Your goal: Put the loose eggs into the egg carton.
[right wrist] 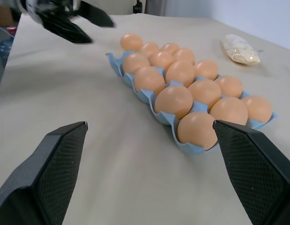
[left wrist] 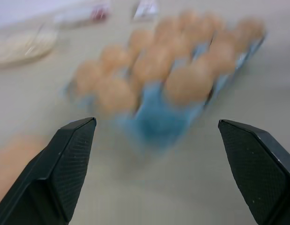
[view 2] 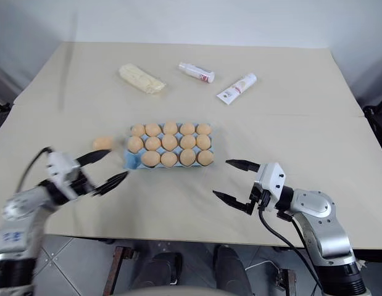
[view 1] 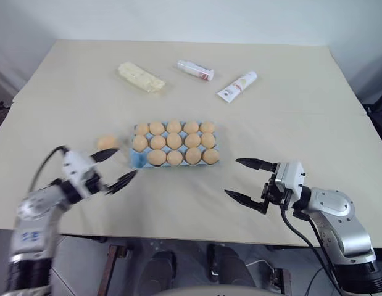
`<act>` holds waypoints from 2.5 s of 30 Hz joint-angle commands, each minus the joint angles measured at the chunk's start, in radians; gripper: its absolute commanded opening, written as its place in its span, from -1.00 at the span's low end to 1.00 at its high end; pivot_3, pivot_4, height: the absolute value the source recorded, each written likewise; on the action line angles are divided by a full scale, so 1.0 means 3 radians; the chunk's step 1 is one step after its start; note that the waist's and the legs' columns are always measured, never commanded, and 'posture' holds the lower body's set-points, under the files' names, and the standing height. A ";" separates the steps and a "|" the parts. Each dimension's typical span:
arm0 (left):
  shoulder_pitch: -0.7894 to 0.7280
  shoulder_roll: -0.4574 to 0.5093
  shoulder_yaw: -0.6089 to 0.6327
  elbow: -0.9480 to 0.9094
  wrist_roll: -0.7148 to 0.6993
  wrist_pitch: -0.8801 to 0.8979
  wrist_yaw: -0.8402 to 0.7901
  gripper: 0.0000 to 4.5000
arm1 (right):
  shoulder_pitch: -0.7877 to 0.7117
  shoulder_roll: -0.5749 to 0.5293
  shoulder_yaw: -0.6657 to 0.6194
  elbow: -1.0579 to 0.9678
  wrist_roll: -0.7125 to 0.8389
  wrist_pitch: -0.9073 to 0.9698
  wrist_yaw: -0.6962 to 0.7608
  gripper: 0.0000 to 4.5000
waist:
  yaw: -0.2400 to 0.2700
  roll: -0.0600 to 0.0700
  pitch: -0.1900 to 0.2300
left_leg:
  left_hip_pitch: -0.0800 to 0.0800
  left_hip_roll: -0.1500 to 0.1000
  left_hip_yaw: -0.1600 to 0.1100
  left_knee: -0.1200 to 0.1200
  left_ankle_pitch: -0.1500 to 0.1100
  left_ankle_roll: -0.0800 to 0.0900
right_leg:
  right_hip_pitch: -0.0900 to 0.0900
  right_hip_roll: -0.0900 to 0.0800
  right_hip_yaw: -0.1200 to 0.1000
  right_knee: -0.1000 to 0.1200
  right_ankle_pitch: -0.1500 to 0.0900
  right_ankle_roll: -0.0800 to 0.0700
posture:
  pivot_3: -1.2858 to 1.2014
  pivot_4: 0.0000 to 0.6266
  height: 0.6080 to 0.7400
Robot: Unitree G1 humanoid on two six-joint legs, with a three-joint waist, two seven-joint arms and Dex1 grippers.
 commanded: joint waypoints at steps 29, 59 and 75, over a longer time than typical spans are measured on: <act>-0.1878 -0.0293 -0.0438 0.2124 0.0608 -0.0071 0.0799 0.98 | -0.0316 0.0127 0.0144 -0.0025 0.0031 -0.0072 -0.0046 1.00 | 0.0006 -0.0005 -0.0002 | -0.0006 -0.0003 0.0000 0.0000 0.0001 -0.0003 | -0.0007 0.0003 -0.0007 0.0004 0.0002 0.0003 | 0.03 -0.52 1.00; -0.1219 -0.0390 -0.0806 0.0794 0.0195 -0.0022 -0.0213 0.60 | -0.0163 0.0179 0.0130 -0.0239 0.0072 -0.0050 -0.0289 1.00 | -0.0001 -0.0007 -0.0002 | -0.0001 -0.0004 -0.0003 0.0005 0.0006 -0.0005 | -0.0005 -0.0001 -0.0004 0.0016 0.0002 0.0002 | 0.03 -0.52 1.00; -0.0185 0.0247 -0.0124 0.0292 0.0084 -0.0164 -0.0462 0.86 | -0.0169 -0.0030 -0.0080 0.0020 0.0118 -0.0042 -0.0117 1.00 | 0.0067 -0.0005 -0.0001 | -0.0001 0.0000 -0.0006 0.0001 0.0005 -0.0002 | 0.0001 -0.0005 -0.0006 0.0003 0.0000 -0.0003 | 0.03 -0.52 1.00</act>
